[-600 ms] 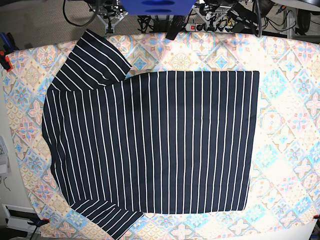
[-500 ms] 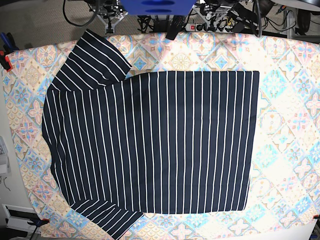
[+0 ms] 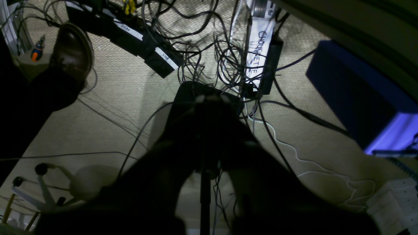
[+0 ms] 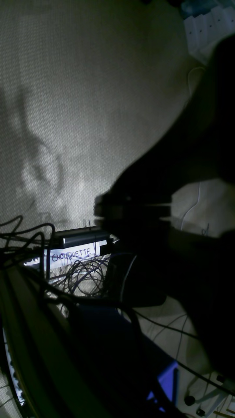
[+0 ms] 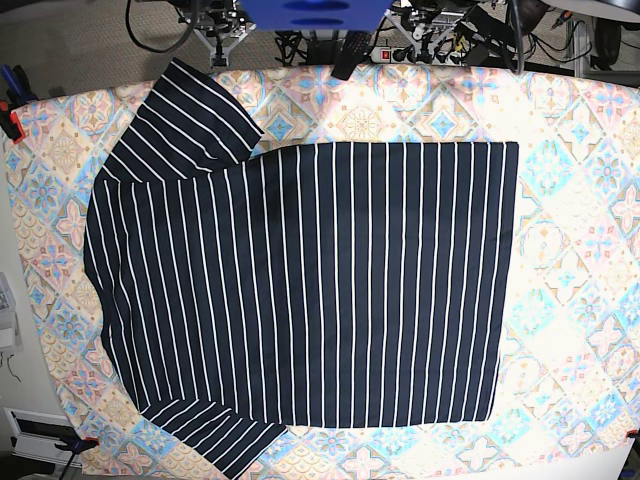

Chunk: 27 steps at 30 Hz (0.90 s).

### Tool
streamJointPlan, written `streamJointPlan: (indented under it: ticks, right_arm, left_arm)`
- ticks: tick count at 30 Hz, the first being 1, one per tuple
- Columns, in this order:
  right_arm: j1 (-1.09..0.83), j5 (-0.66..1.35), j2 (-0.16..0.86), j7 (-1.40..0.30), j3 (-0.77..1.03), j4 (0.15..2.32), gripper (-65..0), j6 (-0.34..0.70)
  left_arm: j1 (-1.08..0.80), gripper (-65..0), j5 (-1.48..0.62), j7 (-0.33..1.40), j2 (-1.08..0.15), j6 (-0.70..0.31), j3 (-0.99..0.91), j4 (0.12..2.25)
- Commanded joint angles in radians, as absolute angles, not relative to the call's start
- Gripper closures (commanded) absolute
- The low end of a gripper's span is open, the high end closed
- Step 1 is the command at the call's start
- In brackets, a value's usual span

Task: Fold the T-shirt properly
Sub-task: 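Move both grippers out from rest toward the shirt's shoulder corners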

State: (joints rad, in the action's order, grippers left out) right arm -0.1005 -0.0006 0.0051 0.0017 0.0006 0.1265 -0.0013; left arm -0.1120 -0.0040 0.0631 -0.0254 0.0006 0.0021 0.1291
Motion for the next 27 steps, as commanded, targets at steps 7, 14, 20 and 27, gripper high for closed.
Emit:
streamJointPlan:
  ticks: [7,14,20,27]
  right_arm:
    - [-0.113,0.001,0.027,0.001,-0.001,0.130,-0.3,-0.001]
    - [-0.170,0.001,0.054,0.008,-0.001,0.148,-0.3,-0.001]
    - [-0.302,0.001,0.081,0.005,-0.001,0.314,-0.3,-0.001]
    - [-0.417,0.002,0.113,-0.001,0.007,0.486,0.0,-0.002]
  left_arm:
    - [-0.140,0.0,-0.007,0.064,-0.028,0.004,-0.001,0.130]
    - [-0.196,0.0,-0.005,0.062,-0.050,0.004,0.001,0.153]
    - [-0.335,0.0,-0.001,0.062,-0.079,0.004,0.002,0.354]
    - [-0.460,0.0,-0.007,0.064,-0.108,0.004,-0.001,0.536]
